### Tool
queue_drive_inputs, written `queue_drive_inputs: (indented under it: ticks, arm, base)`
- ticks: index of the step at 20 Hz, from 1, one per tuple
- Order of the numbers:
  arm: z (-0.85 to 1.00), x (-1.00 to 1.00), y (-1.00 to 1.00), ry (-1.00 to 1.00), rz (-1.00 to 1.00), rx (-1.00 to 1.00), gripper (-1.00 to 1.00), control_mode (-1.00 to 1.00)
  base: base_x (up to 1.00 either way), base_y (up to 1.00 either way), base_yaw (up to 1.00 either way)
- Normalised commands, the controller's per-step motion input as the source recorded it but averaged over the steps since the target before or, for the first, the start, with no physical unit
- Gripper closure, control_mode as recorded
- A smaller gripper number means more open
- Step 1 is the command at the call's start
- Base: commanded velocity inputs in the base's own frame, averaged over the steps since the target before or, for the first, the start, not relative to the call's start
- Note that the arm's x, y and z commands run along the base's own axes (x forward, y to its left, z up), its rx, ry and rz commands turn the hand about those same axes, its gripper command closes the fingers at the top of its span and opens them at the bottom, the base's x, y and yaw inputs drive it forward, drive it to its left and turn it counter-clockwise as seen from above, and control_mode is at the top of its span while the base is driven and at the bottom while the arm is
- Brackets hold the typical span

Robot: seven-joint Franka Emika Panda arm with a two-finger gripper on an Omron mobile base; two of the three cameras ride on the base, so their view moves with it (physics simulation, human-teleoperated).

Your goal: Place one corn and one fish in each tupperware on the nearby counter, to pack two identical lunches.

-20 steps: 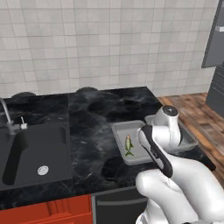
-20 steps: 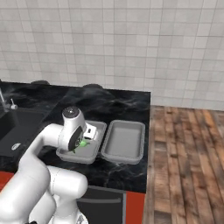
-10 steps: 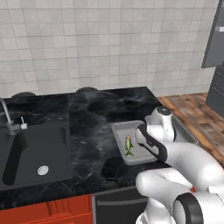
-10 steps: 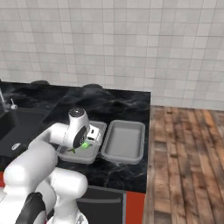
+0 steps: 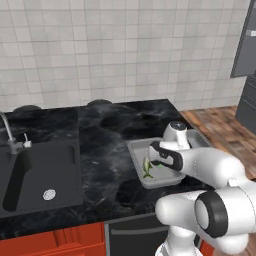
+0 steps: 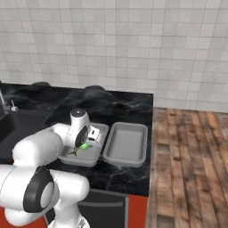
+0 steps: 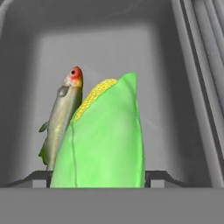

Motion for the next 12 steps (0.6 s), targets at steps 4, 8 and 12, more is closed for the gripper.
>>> queue_drive_inputs:
  ticks: [4, 8, 12]
  arm:
    - [-0.23, 0.06, -0.09, 0.0, 0.0, 0.0, -1.0, -1.0]
    - [-0.09, 0.0, -0.26, 0.0, 0.0, 0.0, -1.0, -1.0]
    - [0.05, -0.07, -0.29, 0.0, 0.0, 0.0, -1.0, -1.0]
  base:
    - [0.0, 0.0, 0.0]
    - [0.0, 0.0, 0.0]
    - [0.0, 0.0, 0.0]
